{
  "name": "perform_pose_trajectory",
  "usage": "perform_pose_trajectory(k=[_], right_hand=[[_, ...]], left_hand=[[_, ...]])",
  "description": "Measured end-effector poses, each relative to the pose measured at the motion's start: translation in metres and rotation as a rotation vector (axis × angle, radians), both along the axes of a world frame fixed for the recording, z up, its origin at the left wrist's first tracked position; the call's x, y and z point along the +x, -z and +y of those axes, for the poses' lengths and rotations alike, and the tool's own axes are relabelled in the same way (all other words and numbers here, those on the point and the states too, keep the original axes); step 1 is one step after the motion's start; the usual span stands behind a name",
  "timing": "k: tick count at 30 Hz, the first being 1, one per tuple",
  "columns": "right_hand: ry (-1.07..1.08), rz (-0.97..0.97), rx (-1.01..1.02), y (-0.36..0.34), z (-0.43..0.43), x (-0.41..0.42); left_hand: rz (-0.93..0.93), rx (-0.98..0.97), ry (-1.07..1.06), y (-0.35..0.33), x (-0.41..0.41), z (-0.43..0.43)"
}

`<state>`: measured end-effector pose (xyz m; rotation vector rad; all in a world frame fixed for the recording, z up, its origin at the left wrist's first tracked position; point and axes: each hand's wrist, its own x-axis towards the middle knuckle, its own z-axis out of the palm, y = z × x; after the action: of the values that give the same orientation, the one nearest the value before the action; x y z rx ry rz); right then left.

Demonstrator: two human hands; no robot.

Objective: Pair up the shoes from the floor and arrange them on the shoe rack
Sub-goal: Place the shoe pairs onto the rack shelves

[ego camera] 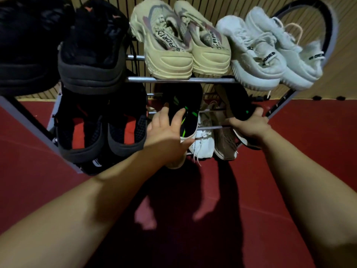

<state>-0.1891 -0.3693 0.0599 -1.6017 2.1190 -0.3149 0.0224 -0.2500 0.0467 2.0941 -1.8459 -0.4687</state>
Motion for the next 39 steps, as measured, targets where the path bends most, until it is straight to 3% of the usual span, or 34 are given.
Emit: perform_pose_trajectory(k=[3,9,15,20,23,27,30,33,35,39], right_hand=[[-0.065,-0.071,-0.105,-0.008,0.021,-0.027],[-0.468,0.039,-0.248,-0.021,0.077,-0.073],[-0.826,0.027,-0.316,-0.029,0.1,-0.074],[-1.021,0.107,-0.287,-0.028,0.096,-0.057],[-1.138,0.166,-0.336,-0.035,0.089,-0.043],[-1.207,0.363,-0.551,-0.042,0.074,-0.019],[-0.972,0.337,-0.615,-0.029,0.068,0.003],[-0.593,0.066,-0.434,-0.007,0.064,0.023],[-0.575,-0.099,-0.3,0.005,0.066,0.042],[-0.622,-0.183,-0.174,0.017,0.084,0.097]], left_hand=[[-0.014,-0.022,0.02,0.0,-0.002,0.001],[-0.048,-0.036,0.108,-0.013,-0.007,0.003],[-0.188,-0.106,0.242,-0.03,0.001,0.001],[-0.311,-0.115,0.631,-0.038,0.019,-0.004],[-0.447,-0.099,0.692,-0.044,0.032,0.007],[-0.441,-0.317,0.603,-0.05,0.062,0.023],[-0.387,-0.292,0.434,-0.051,0.087,0.038],[-0.412,-0.204,0.16,-0.047,0.112,0.054],[-0.35,-0.152,-0.04,-0.045,0.122,0.063],[-0.089,-0.036,-0.403,-0.043,0.13,0.063]])
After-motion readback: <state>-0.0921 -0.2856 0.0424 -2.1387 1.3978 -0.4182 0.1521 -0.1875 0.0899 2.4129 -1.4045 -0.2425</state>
